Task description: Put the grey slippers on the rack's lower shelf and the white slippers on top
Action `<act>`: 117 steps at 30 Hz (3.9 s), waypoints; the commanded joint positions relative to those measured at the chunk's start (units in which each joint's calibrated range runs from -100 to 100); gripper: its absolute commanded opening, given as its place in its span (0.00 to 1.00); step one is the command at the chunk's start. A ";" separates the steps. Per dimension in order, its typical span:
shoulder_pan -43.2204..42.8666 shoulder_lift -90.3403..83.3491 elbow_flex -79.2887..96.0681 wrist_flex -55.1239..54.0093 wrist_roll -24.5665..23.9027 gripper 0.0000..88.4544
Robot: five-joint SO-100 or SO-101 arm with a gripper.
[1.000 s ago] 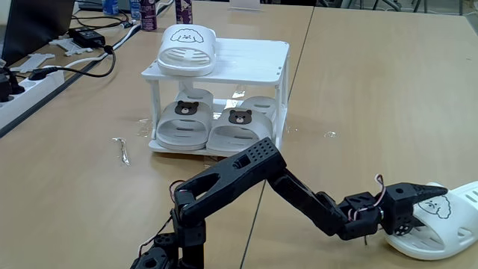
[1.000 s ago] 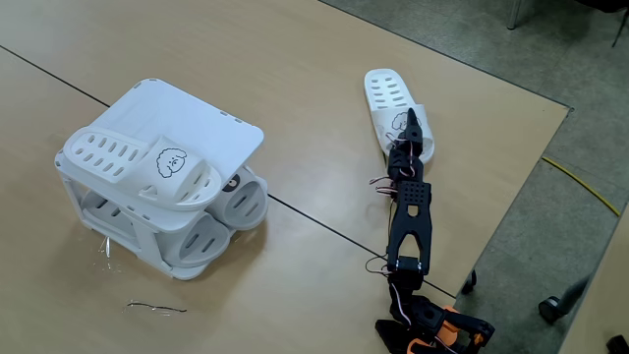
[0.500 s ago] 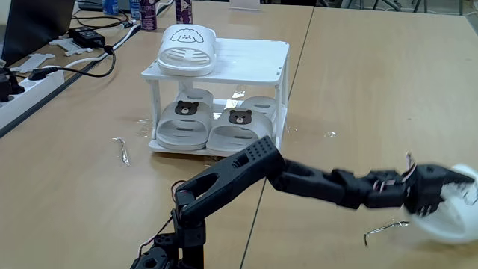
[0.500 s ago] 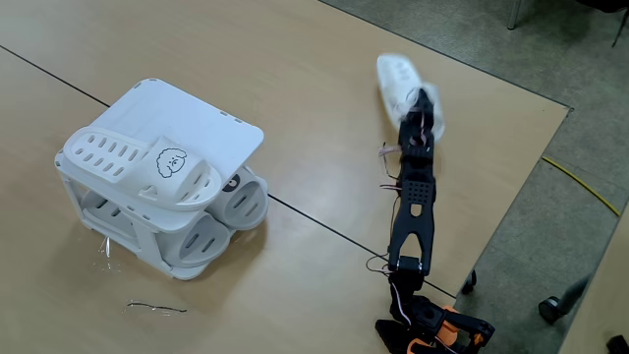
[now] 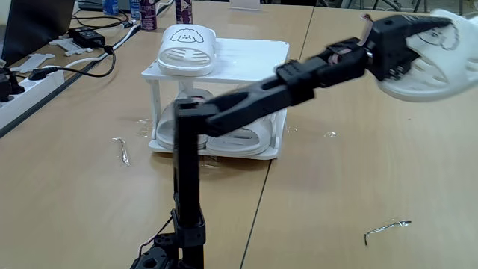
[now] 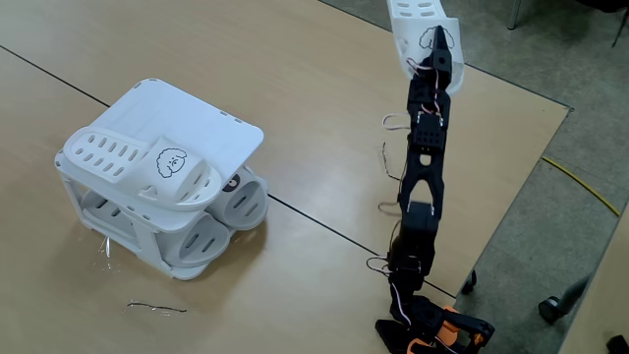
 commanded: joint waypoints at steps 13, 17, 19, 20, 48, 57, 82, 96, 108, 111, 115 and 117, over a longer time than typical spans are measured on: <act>-32.43 -31.84 24.01 -0.23 0.42 0.01; -40.82 -31.92 25.72 -0.32 0.42 0.01; -43.86 -31.92 26.89 -0.41 0.42 0.01; -45.67 -31.92 27.70 -0.41 0.42 0.01; -50.69 14.44 -15.06 -0.92 0.42 0.01; -51.18 23.86 -23.45 -0.92 0.42 0.01; -50.44 -3.74 9.39 -0.49 0.42 0.33; -50.36 -29.06 37.27 -32.42 0.42 0.01; -46.82 -57.33 94.28 -98.42 0.42 0.01; -46.91 -68.78 102.13 -98.34 0.42 0.01; -49.54 -79.13 107.81 -98.85 0.42 0.01; -49.13 -85.44 108.26 -98.85 0.42 0.01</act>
